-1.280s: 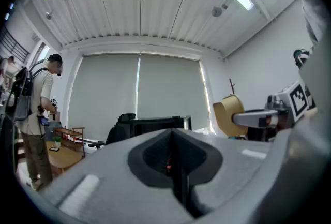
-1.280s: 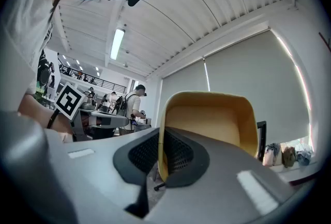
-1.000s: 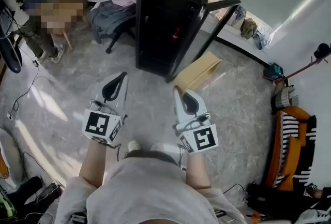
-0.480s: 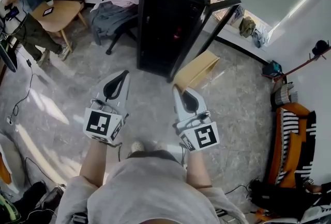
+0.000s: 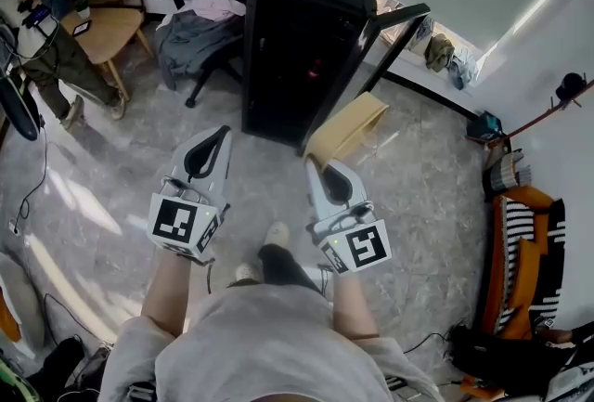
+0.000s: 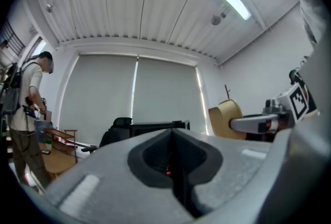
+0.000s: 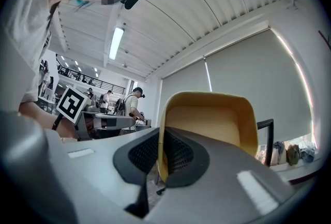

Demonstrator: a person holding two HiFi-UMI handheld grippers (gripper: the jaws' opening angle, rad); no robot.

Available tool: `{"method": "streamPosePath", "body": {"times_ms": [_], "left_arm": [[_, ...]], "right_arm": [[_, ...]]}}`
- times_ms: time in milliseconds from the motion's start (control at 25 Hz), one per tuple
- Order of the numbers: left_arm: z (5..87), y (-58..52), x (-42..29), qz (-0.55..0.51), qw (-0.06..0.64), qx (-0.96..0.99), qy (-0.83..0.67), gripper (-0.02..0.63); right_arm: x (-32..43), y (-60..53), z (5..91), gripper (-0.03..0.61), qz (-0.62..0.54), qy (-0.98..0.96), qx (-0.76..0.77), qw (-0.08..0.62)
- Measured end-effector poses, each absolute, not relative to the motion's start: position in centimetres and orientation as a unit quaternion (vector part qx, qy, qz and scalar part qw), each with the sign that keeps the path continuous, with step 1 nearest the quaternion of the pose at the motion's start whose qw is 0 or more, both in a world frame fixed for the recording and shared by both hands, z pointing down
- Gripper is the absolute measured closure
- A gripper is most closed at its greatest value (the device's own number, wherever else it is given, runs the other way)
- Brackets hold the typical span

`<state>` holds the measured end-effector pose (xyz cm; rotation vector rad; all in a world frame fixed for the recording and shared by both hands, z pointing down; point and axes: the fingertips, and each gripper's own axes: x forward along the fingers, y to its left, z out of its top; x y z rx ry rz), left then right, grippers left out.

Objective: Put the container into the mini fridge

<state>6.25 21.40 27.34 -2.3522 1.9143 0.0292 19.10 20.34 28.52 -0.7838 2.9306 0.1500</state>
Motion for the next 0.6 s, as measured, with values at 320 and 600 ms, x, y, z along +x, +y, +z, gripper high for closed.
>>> {"method": "streamPosePath", "body": {"times_ms": [320, 600], "left_arm": [[26.3, 14.7, 4.0, 0.014, 0.06, -0.762, 0.645, 0.612], [25.5, 8.3, 2.9, 0.019, 0.066, -0.747, 0.661, 0.612]], "right_arm": [[16.6, 13.2, 27.8, 0.575, 0.057, 0.97, -0.232, 0.052], [15.3, 6.3, 27.2, 0.574, 0.059, 0.974, -0.209, 0.058]]}}
